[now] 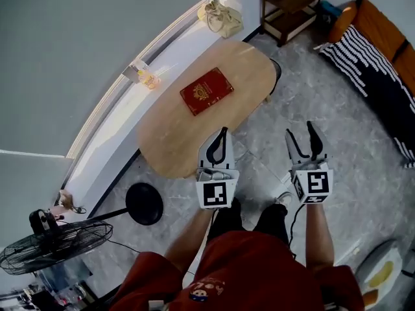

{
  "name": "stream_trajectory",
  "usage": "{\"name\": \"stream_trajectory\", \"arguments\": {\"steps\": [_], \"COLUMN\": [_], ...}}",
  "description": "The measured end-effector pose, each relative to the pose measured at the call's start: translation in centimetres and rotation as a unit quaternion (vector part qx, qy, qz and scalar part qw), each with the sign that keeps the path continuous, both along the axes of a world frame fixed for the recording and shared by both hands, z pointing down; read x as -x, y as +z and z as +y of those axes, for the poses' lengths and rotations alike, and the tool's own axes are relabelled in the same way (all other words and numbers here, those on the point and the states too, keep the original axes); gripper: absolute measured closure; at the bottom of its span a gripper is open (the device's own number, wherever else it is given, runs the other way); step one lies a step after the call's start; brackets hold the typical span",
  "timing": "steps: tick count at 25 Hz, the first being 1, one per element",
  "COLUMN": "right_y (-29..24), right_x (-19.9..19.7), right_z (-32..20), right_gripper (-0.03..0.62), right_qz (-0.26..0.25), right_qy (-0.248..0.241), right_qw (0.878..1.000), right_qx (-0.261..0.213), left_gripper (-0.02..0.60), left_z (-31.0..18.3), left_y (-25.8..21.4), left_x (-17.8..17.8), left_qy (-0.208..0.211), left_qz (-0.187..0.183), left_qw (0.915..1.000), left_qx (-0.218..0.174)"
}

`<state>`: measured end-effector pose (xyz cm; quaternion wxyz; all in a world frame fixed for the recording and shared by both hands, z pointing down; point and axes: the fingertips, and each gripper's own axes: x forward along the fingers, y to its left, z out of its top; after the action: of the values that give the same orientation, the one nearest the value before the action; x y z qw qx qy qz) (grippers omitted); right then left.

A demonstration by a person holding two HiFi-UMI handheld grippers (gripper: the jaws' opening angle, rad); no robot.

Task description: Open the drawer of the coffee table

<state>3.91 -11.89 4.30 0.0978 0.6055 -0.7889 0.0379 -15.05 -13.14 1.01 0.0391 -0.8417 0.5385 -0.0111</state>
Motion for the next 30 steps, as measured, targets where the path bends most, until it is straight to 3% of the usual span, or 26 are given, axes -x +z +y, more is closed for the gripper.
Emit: {"name": "stream_trajectory", "arguments": {"steps": [8, 14, 19, 22, 25, 28, 30], "right_y": [2.6, 8.5, 15.6, 19.5, 24.8, 31.0, 35.4], "right_x": [-0.1, 0.6, 0.6, 0.5, 0.5, 0.6, 0.1], "right_z": [-1.8, -2.8, -3.7, -4.0, -4.3, -5.2, -5.9], "right_gripper": [0.347, 0.347, 0.347, 0.347, 0.347, 0.347, 0.347], "right_qz": [-0.005, -0.007, -0.011, -0.029, -0.038, -0.034, -0.020], "right_qy": [-0.011, -0.028, -0.030, -0.026, -0.033, -0.054, -0.063], "right_qw": [1.000, 0.999, 0.998, 0.999, 0.998, 0.997, 0.997], "right_qx": [0.017, 0.040, 0.058, 0.038, 0.039, 0.036, 0.035], "left_gripper": [0.574, 0.574, 0.574, 0.575, 0.575, 0.575, 0.574], "left_z": [-0.8, -1.9, -2.7, -3.3, -3.9, -4.6, -5.4], "left_y": [3.0, 8.4, 15.9, 21.2, 27.3, 34.0, 38.3], "left_x": [-0.6, -1.6, -2.5, -2.9, -4.0, -5.8, -6.7], "left_qy": [0.001, 0.009, 0.035, 0.028, 0.045, 0.071, 0.068], "left_qz": [0.006, 0.015, -0.040, -0.005, -0.006, -0.035, -0.017], "left_qw": [0.9999, 0.9993, 0.9972, 0.9976, 0.9967, 0.9955, 0.9965], "left_qx": [0.009, 0.033, 0.051, 0.063, 0.068, 0.052, 0.046]}}
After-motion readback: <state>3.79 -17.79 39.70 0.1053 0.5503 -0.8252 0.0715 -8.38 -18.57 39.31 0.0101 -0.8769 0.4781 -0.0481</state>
